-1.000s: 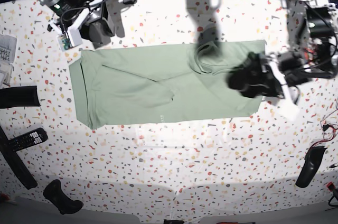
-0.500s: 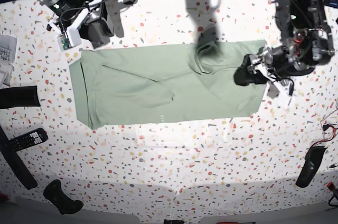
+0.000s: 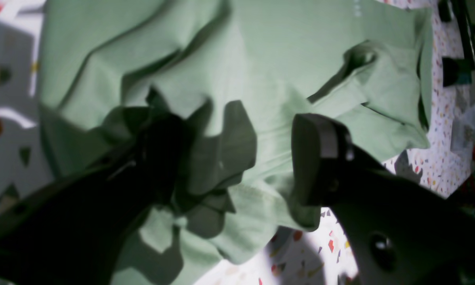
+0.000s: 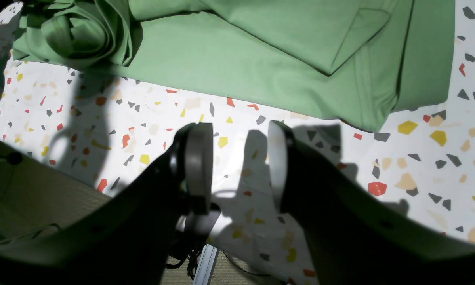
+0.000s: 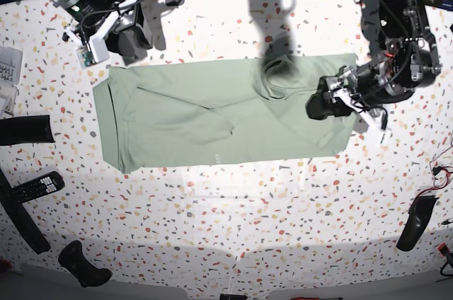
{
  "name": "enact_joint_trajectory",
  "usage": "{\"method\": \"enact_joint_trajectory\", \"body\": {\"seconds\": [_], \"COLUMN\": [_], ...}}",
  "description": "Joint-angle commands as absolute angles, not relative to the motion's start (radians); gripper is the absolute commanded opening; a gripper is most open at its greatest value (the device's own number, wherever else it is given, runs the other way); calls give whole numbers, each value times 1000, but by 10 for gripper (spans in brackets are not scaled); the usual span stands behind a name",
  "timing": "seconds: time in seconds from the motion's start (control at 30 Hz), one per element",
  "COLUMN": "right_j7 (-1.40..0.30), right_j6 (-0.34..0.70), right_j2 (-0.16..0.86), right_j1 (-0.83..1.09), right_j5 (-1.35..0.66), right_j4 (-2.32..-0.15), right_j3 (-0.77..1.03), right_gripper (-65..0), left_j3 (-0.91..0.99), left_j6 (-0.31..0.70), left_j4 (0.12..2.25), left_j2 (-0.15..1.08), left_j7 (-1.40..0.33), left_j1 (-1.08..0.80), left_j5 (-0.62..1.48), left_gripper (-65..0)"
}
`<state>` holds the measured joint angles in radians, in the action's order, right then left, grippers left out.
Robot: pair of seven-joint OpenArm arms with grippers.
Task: Fold the T-shirt properly
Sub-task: 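Lift the strip end with the left gripper and fold it toward the middle, then lay the folded end down and release with the left gripper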
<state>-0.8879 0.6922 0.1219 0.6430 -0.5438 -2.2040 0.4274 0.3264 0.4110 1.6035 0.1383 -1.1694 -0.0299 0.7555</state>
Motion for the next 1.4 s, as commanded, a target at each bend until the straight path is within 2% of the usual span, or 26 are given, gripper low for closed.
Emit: {"method": "enact_joint_trajectory", "body": {"seconds": [0.0, 0.07, 0.27, 0.6, 0.83, 0.97, 1.13, 1.23, 1.37], "right_j7": [-869, -869, -869, -869, -868, -869, -869, -870, -881], "right_j6": [698, 698, 698, 698, 698, 698, 698, 698, 698], "right_j2": [127, 127, 127, 127, 127, 128, 128, 133, 148], "right_j1": [643, 643, 643, 643, 643, 643, 643, 643, 643], "right_j5": [-561, -561, -561, -562, -561, -561, -561, -562, -575], "right_j4": [-2223, -2223, -2223, -2223, -2223, -2223, -2223, -2223, -2223], "right_j3": [432, 432, 432, 432, 432, 432, 432, 432, 432], "right_gripper": [-428, -428, -428, -428, -428, -428, -428, -428, -428], "left_j3": [326, 326, 326, 326, 326, 316, 229, 149, 89], "left_j6": [414, 414, 415, 426, 466, 487, 487, 487, 486], "left_j4": [1619, 1619, 1619, 1619, 1619, 1618, 1616, 1616, 1616], "left_j2": [145, 145, 145, 129, -8, -82, -141, -147, -147], "left_j7": [-1147, -1155, -1158, -1101, -939, -889, -732, -612, -571], "left_j1": [-14, -14, -14, -15, -17, -17, -17, -17, -17], "left_j5": [774, 774, 795, 919, 912, 827, 694, 561, 376], "left_gripper": [-281, -355, -648, -650, -650, -650, -650, -650, -650]}}
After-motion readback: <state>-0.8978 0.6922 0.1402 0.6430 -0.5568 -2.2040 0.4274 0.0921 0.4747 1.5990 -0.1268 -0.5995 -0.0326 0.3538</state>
